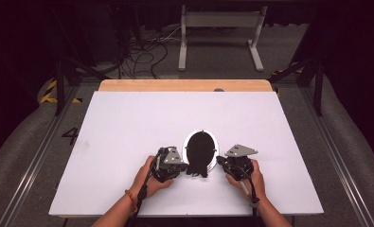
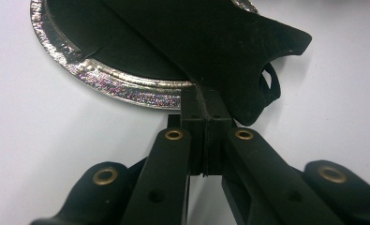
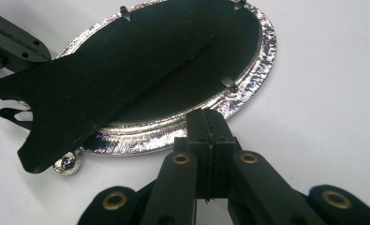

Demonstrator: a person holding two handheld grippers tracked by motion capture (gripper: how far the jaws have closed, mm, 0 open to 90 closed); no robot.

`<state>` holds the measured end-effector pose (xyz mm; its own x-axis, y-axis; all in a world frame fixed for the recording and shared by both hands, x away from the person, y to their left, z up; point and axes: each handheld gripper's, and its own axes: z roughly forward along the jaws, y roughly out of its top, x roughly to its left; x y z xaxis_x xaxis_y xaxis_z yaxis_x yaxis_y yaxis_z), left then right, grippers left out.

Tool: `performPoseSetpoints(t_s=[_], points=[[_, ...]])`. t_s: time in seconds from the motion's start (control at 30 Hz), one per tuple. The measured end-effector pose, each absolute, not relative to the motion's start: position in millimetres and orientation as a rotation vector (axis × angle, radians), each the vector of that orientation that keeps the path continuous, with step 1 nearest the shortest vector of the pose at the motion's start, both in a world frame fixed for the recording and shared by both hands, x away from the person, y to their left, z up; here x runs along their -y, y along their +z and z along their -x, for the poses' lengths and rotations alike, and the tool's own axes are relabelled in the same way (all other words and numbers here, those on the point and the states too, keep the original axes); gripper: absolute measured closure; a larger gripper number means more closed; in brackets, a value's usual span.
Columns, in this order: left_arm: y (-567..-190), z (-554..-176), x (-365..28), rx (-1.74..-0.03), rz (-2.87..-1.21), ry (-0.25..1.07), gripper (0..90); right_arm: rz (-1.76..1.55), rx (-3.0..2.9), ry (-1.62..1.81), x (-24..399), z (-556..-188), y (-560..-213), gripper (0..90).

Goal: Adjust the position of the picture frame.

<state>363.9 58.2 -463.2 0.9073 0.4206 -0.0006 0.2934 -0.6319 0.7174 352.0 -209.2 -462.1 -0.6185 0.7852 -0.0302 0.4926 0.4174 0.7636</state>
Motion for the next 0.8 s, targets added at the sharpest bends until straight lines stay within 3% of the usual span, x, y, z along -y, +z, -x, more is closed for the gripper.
performPoseSetpoints(t_s=[0.13, 0.2, 0.37, 0.8], points=[[-464, -364, -58, -0.508, -2.289, 0.217, 90.0, -1.097, -2.291, 1.049, 210, -353, -462, 89.1], [-462, -363, -58, -0.512, -2.294, 0.232, 89.1, -1.077, -2.293, 1.061, 211, -351, -461, 83.7], [-456, -360, -67, -0.474, -2.303, 0.268, 86.3, -1.097, -2.289, 1.12, 229, -348, -456, 84.9], [-443, -336, -151, -0.526, -2.192, 0.321, 83.7, -0.984, -2.279, 1.154, 260, -325, -433, 84.3]])
